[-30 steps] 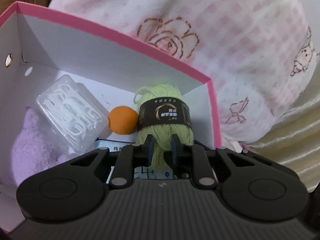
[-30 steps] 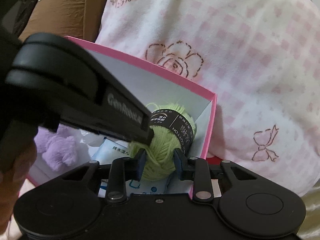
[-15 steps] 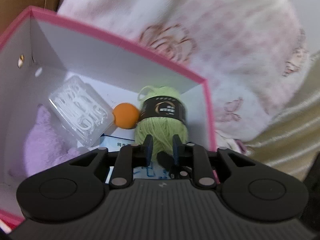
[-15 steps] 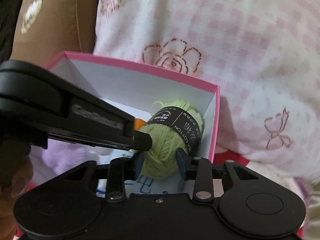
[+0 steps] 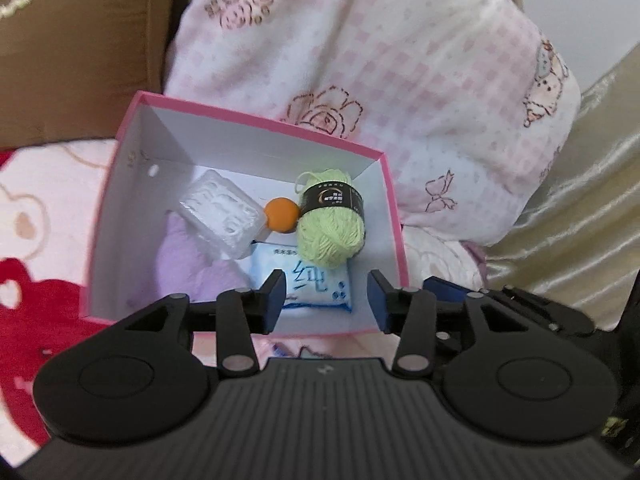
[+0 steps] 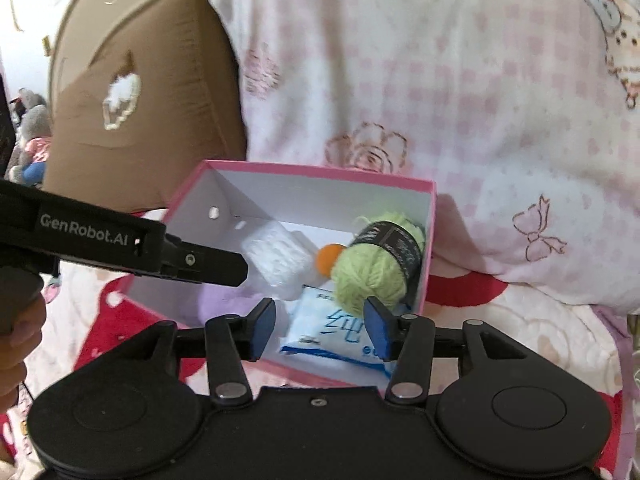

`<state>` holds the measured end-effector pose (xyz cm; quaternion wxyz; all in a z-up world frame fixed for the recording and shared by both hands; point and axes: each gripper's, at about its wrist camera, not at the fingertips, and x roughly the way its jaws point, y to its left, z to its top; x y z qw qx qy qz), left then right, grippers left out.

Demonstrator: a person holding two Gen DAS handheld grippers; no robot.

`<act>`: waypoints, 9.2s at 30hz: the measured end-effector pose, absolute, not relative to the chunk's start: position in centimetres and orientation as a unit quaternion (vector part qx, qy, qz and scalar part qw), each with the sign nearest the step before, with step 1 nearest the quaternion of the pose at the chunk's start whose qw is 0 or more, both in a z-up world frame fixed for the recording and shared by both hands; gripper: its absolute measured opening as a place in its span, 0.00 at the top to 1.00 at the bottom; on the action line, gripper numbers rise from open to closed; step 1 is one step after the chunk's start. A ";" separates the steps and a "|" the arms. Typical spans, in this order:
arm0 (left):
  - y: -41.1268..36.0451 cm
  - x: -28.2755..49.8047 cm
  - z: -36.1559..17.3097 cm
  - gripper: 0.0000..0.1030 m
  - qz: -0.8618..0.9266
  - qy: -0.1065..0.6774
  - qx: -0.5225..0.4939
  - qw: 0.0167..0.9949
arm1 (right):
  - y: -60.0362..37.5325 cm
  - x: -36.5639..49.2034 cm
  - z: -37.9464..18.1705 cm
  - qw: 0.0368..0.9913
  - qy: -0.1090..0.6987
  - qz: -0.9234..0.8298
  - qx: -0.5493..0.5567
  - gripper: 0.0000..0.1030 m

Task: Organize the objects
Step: 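Withdraw the right tool from the box toward the white wet-wipes packet, then close the right gripper on the white wet-wipes packet, then lift the wipes packet with the right gripper and carry it over the box, then lower the wipes packet into the pink box with the right gripper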

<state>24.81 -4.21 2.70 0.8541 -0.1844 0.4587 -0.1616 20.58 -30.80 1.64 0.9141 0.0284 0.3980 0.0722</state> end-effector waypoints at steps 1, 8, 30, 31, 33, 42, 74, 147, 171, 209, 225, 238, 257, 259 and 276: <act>-4.0 24.2 3.2 0.56 -0.160 0.464 -0.174 0.854 | -30.5 20.0 2.3 0.913 0.399 0.077 0.023 0.47; -1.0 19.8 6.0 0.52 -0.140 0.471 -0.141 0.860 | -29.1 16.4 5.0 0.912 0.399 0.092 0.015 0.40; 1.7 11.9 5.9 0.27 -0.151 0.458 -0.131 0.866 | -25.2 9.8 7.1 0.917 0.359 0.168 -0.039 0.14; 1.9 11.7 5.7 0.26 -0.153 0.455 -0.132 0.867 | -24.8 9.7 7.1 0.916 0.359 0.169 -0.057 0.14; 1.9 11.5 5.4 0.19 -0.148 0.456 -0.135 0.867 | -24.3 9.6 7.1 0.913 0.360 0.174 -0.084 0.14; 1.4 11.0 2.5 0.15 -0.153 0.468 -0.131 0.860 | -23.6 9.3 4.5 0.900 0.381 0.192 -0.089 0.14; -6.6 14.7 -10.2 0.10 -0.199 0.412 -0.011 0.889 | -29.0 12.7 -10.3 0.881 0.448 0.153 -0.014 0.39; -7.7 18.2 -17.2 0.70 -0.202 0.501 -0.226 0.810 | -27.8 12.7 -15.3 0.916 0.394 0.076 -0.007 0.13; -10.2 14.3 -12.9 0.60 -0.201 0.503 -0.112 0.833 | -28.0 10.6 -12.9 0.916 0.393 0.083 0.007 0.19; -3.7 6.5 -2.5 0.67 -0.165 0.411 -0.208 0.872 | -26.8 6.5 -2.0 0.902 0.383 0.190 0.056 0.22; -0.1 5.4 2.0 0.68 -0.145 0.357 -0.236 0.892 | -24.5 7.2 3.1 0.918 0.343 0.195 0.031 0.42; 0.6 8.6 5.7 0.68 -0.136 0.365 -0.243 0.888 | -24.4 10.4 7.3 0.914 0.352 0.197 0.033 0.47; 0.7 16.5 7.4 0.67 -0.149 0.374 -0.252 0.880 | -24.7 16.6 9.7 0.915 0.365 0.174 -0.009 0.49; 0.6 17.4 7.2 0.67 -0.148 0.366 -0.248 0.885 | -25.1 17.4 9.5 0.918 0.358 0.172 -0.002 0.49; -0.2 24.5 0.1 0.68 -0.135 0.345 -0.287 0.884 | -28.3 25.4 4.6 0.908 0.382 0.172 0.030 0.53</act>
